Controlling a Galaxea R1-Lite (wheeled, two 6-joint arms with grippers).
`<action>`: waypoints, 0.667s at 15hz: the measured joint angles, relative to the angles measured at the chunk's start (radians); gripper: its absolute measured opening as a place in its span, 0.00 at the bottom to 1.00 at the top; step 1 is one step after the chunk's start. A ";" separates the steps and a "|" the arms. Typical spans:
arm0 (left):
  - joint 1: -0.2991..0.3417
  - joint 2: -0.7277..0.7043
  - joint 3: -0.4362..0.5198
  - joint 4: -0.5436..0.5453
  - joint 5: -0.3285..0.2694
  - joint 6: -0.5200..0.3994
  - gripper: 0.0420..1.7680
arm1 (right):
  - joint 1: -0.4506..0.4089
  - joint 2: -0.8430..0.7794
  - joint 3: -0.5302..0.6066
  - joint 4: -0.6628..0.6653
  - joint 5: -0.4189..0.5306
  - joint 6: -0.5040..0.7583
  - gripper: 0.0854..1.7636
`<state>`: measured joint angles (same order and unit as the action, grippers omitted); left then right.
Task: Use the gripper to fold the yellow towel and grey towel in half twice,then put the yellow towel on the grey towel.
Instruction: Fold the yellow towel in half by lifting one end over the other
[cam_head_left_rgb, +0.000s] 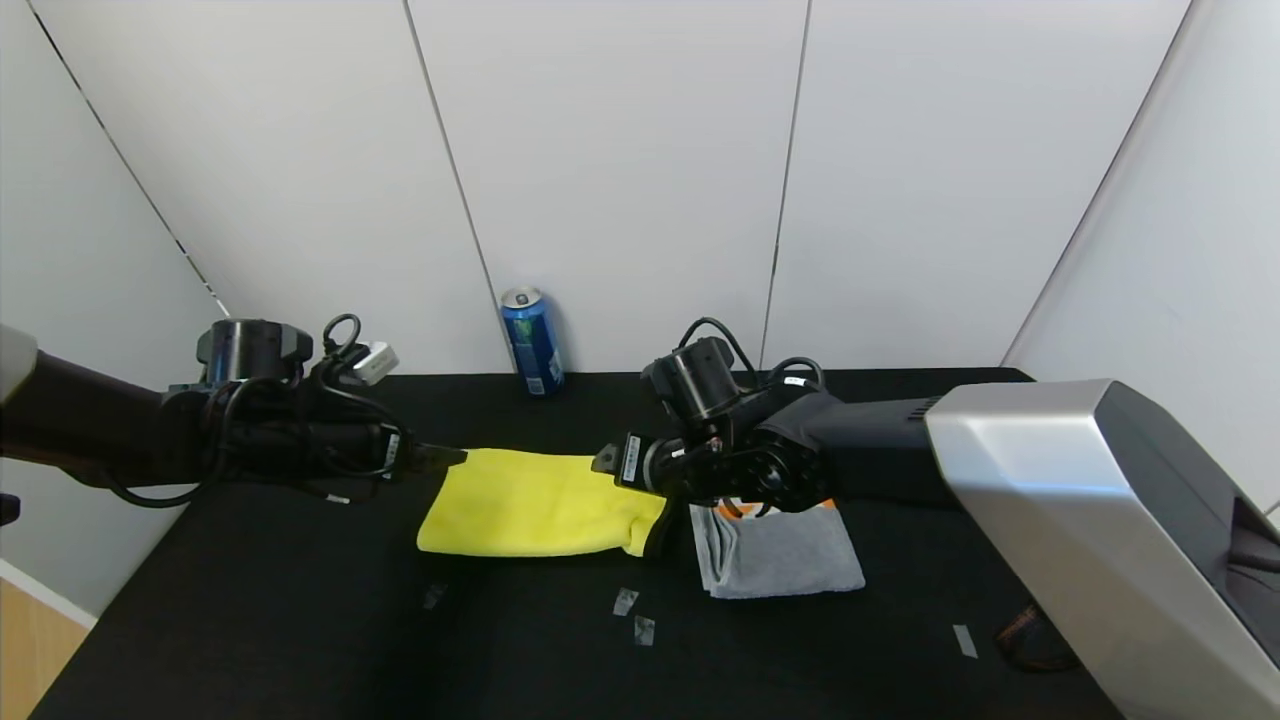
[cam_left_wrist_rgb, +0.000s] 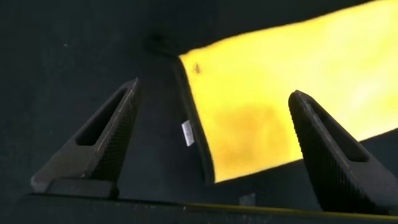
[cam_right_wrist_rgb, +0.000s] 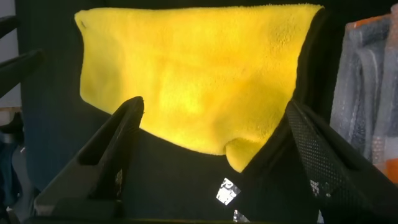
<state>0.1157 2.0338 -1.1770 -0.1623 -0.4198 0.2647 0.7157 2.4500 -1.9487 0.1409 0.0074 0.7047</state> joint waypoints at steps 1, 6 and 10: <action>-0.002 0.003 -0.001 0.004 -0.001 -0.002 0.94 | 0.000 0.001 0.001 -0.001 0.000 0.000 0.94; 0.008 0.059 -0.051 0.066 -0.003 -0.036 0.96 | 0.002 0.009 0.011 -0.003 0.000 -0.003 0.95; 0.024 0.107 -0.098 0.127 -0.031 -0.061 0.96 | 0.002 0.009 0.014 -0.003 0.000 -0.004 0.96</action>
<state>0.1398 2.1413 -1.2749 -0.0353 -0.4504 0.2038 0.7177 2.4591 -1.9345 0.1379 0.0070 0.7009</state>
